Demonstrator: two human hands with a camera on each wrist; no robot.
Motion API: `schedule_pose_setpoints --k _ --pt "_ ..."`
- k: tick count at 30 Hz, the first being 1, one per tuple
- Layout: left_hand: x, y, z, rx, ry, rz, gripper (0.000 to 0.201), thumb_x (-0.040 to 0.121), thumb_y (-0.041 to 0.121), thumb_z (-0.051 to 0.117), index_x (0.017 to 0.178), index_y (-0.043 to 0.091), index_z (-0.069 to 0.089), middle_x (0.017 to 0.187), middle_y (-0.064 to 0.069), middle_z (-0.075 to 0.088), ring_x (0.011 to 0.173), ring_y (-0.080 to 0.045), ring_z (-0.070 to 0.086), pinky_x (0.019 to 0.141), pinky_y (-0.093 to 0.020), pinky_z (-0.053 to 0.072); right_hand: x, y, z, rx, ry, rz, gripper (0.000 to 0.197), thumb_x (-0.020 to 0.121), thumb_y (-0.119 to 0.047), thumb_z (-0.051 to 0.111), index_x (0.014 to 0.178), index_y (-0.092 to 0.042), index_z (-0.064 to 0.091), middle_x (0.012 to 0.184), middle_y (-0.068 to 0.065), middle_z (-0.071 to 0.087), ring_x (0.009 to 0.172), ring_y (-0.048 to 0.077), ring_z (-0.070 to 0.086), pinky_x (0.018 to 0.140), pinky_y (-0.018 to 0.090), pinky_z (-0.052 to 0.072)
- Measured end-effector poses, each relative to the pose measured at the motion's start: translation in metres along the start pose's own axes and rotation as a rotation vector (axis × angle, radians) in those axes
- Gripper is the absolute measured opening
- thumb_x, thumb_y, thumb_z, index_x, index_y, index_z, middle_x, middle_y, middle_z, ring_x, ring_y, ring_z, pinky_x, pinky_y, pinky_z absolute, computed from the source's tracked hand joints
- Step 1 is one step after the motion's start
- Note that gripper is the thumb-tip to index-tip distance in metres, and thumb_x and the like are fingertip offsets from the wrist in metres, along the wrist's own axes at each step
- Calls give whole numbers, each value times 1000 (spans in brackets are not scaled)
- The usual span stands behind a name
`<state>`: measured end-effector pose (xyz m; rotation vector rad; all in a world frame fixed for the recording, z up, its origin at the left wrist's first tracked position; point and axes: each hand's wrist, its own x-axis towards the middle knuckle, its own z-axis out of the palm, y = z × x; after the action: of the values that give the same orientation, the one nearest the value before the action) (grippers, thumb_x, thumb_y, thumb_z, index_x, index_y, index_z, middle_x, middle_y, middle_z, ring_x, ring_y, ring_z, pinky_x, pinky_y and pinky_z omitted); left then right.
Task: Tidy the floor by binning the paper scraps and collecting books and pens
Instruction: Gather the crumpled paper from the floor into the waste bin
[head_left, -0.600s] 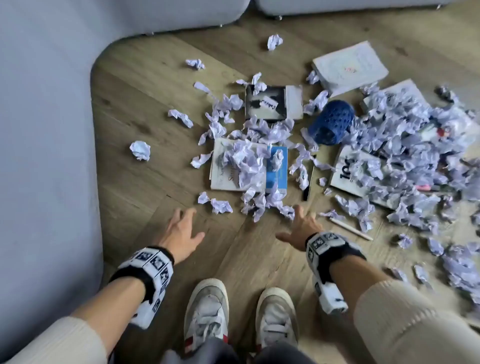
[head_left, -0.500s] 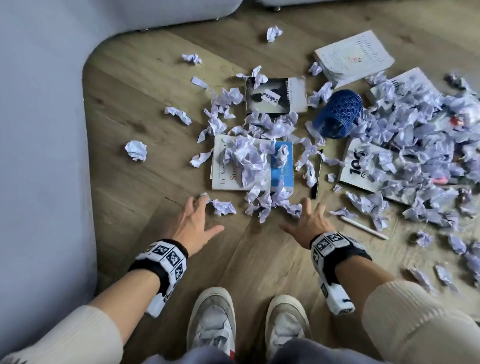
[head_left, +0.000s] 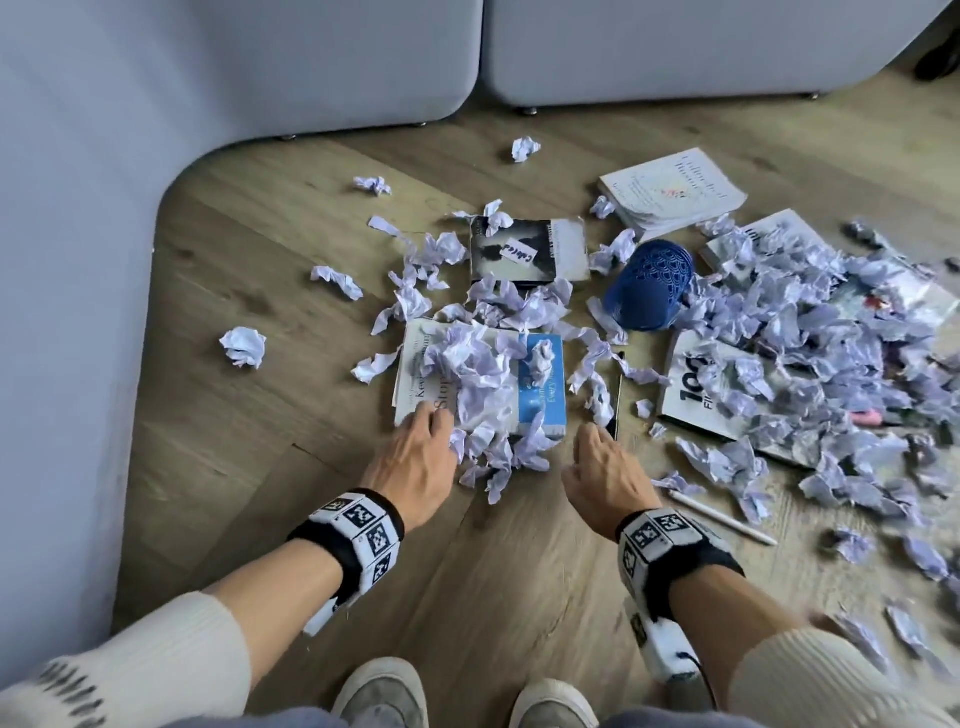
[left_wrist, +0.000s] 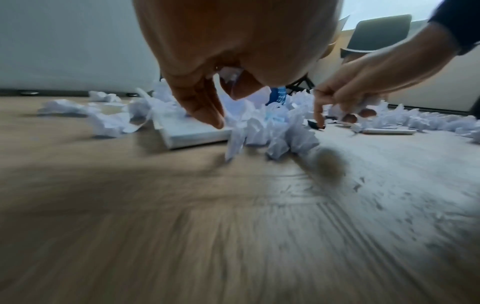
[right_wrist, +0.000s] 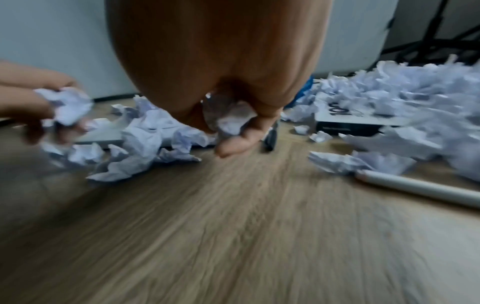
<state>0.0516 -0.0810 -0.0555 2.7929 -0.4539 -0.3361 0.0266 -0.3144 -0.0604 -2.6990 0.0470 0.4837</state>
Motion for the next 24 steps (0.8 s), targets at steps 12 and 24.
schedule_pose_setpoints --k 12,24 --pt "16 6 44 250 -73 178 30 79 4 46 107 15 51 136 -18 38 114 -37 51 74 -41 56 29 -23 18 -252 -81 -261 32 95 -33 52 117 -10 45 113 9 41 87 28 58 69 32 47" --pt "67 -29 -28 -550 391 -281 53 92 51 40 54 14 35 44 5 33 43 -9 34 47 -30 29 114 -46 -29 -96 403 7 37 83 -25 56 115 -11 46 98 12 49 67 27 47 51 29 32"
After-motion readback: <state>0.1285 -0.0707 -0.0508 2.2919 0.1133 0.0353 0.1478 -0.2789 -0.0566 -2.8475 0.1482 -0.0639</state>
